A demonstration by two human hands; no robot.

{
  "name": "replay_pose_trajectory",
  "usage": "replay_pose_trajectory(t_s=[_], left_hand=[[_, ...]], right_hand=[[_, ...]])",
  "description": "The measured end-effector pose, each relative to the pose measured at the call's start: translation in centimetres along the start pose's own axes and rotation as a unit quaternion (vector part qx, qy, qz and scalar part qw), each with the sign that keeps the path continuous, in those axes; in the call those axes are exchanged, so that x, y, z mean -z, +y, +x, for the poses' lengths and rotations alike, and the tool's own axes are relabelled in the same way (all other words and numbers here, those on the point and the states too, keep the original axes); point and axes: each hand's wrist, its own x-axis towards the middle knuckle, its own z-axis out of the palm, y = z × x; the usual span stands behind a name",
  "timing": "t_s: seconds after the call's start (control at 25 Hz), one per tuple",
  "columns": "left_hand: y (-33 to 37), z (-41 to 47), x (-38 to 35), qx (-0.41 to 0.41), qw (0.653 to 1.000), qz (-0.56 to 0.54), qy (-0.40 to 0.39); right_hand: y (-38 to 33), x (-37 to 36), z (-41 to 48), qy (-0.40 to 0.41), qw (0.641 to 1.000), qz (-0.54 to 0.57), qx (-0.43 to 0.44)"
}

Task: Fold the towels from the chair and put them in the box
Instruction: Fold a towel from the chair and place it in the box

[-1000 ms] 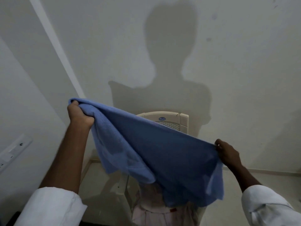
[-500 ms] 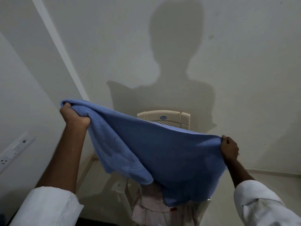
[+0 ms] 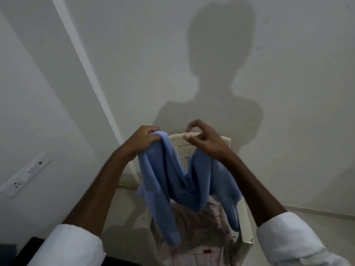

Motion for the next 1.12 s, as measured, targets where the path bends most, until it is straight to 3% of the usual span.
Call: replay_pose_trajectory(t_s=[0.08,0.16,0.28,0.36,0.48,0.56,0.72,0.92,1.0,1.08,1.12], left_hand=[[1.1,-0.5,-1.0,-0.041,0.997,0.032,-0.049],[1.5,-0.8,-0.3,-0.05,0.994,0.039,-0.084],[-0.4,-2.0,1.0,-0.044,0.99,-0.015,-0.136],[-3.0,-3.4,1.2,0.004,0.984,-0.063,-0.166],[-6.0,-5.6,1.2,0.089,0.978,-0.066,-0.179],[-8.5,-6.7,1.7,0.098,0.975,0.006,-0.197],[-13.0,-7.1,2.9,0.108,0.963,0.187,-0.162],[-16.7,-6.8,1.4,0.222,0.897,0.349,-0.155],[-17.7,-7.1,1.0,0.269,0.906,0.304,-0.123],[-17.8,-7.2,0.4,0.325,0.934,0.139,-0.049],[-17.5,-7.1,0.0,0.358,0.932,0.058,-0.014]], right_hand=[[-1.2,-2.4,1.3,-0.094,0.994,-0.061,0.003],[-0.9,-3.7,2.0,-0.128,0.986,-0.106,0.022],[-0.2,-3.8,1.7,-0.146,0.989,-0.027,0.024],[0.1,-3.6,1.1,-0.108,0.993,0.04,0.026],[0.3,-2.8,1.1,0.03,0.981,0.19,-0.03],[0.2,-1.9,1.3,0.073,0.951,0.293,-0.069],[-1.4,-1.0,0.9,0.038,0.93,0.362,-0.05],[-3.6,-0.9,0.5,-0.017,0.888,0.459,-0.012],[-4.0,-0.2,0.4,-0.035,0.888,0.458,-0.001],[-4.2,0.2,0.3,-0.059,0.89,0.453,0.013],[-4.2,0.3,0.2,-0.071,0.894,0.443,0.014]])
